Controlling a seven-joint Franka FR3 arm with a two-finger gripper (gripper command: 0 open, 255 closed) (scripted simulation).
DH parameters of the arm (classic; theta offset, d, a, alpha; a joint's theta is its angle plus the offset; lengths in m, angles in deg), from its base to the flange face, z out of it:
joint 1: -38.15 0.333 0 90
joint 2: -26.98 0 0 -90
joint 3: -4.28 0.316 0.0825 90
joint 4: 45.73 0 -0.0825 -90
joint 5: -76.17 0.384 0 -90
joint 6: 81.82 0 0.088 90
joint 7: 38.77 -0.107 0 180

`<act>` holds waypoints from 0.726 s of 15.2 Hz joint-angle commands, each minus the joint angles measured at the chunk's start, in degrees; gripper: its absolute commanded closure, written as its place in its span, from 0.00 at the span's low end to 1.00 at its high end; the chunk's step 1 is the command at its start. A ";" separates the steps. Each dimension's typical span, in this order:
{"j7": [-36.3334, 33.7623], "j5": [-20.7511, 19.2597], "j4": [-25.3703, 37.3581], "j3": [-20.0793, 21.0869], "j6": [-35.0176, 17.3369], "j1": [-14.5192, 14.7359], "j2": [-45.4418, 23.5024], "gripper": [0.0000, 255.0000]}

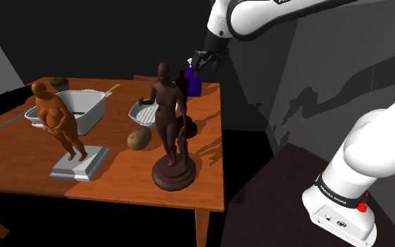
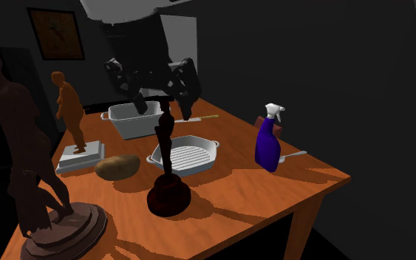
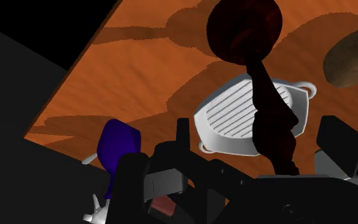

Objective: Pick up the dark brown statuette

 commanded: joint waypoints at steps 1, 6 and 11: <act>-2.04 -1.56 1.95 1.51 -3.04 -0.32 -3.54 0.00; -7.72 -7.76 8.19 4.67 -9.50 -1.41 -13.47 0.00; -8.83 -8.88 6.08 4.75 -12.48 -1.47 -14.44 0.00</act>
